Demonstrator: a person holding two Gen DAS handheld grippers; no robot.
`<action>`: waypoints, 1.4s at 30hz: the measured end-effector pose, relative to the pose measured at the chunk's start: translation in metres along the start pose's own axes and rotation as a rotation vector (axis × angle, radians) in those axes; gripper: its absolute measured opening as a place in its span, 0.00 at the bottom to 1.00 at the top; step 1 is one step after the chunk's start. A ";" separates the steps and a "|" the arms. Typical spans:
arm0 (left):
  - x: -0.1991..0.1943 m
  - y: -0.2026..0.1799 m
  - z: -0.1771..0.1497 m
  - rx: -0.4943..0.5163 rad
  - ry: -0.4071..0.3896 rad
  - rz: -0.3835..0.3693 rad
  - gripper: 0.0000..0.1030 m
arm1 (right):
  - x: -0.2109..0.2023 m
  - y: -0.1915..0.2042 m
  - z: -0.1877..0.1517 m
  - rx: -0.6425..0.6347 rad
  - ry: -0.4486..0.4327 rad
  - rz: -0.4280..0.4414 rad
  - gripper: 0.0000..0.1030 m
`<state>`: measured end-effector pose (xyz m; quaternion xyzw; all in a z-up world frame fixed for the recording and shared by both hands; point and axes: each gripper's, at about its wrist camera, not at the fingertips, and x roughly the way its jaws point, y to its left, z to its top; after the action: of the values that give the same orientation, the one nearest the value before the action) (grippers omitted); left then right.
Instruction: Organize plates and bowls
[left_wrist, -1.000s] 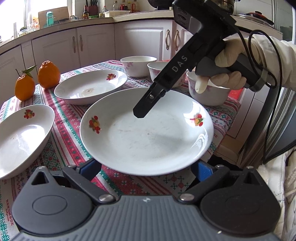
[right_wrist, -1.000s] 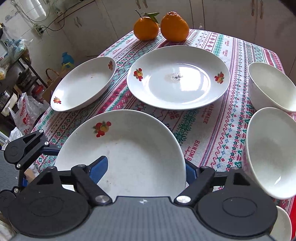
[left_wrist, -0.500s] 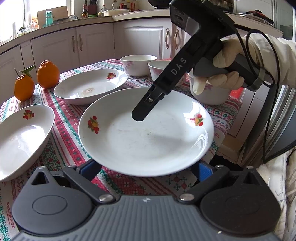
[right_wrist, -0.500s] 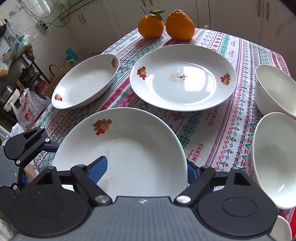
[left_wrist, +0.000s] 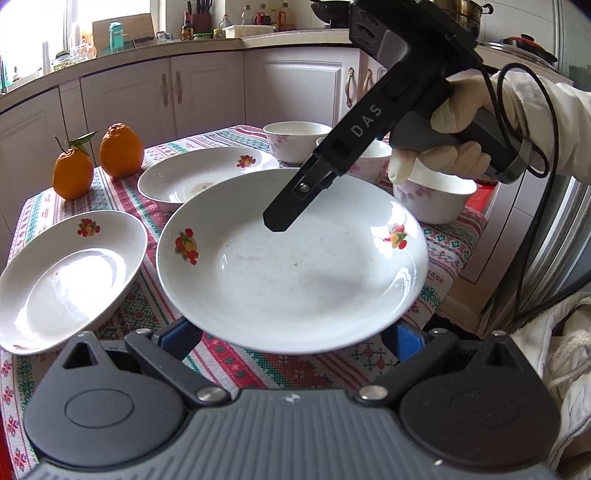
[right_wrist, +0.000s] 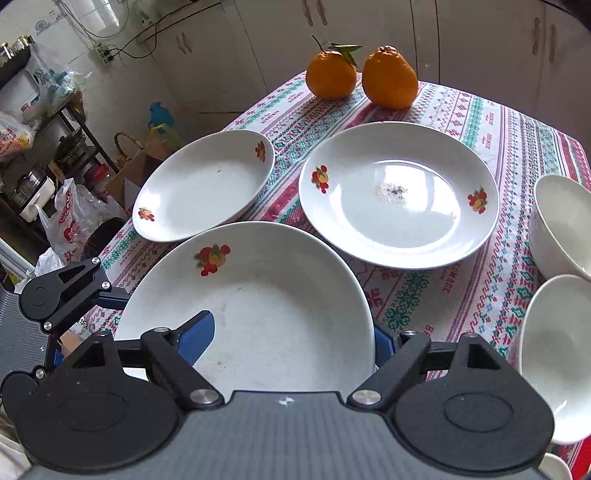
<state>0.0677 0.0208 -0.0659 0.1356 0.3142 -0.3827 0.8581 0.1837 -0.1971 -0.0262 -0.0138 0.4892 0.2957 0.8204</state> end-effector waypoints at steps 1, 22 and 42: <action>-0.002 0.003 0.001 -0.004 -0.004 0.004 0.99 | 0.000 0.003 0.004 -0.009 -0.003 0.002 0.86; -0.045 0.083 -0.006 -0.108 -0.003 0.174 0.99 | 0.058 0.063 0.098 -0.186 0.008 0.103 0.86; -0.055 0.119 -0.016 -0.169 0.009 0.241 0.99 | 0.104 0.085 0.135 -0.222 0.025 0.159 0.86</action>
<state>0.1209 0.1390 -0.0434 0.1015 0.3305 -0.2485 0.9048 0.2842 -0.0356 -0.0172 -0.0694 0.4632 0.4121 0.7816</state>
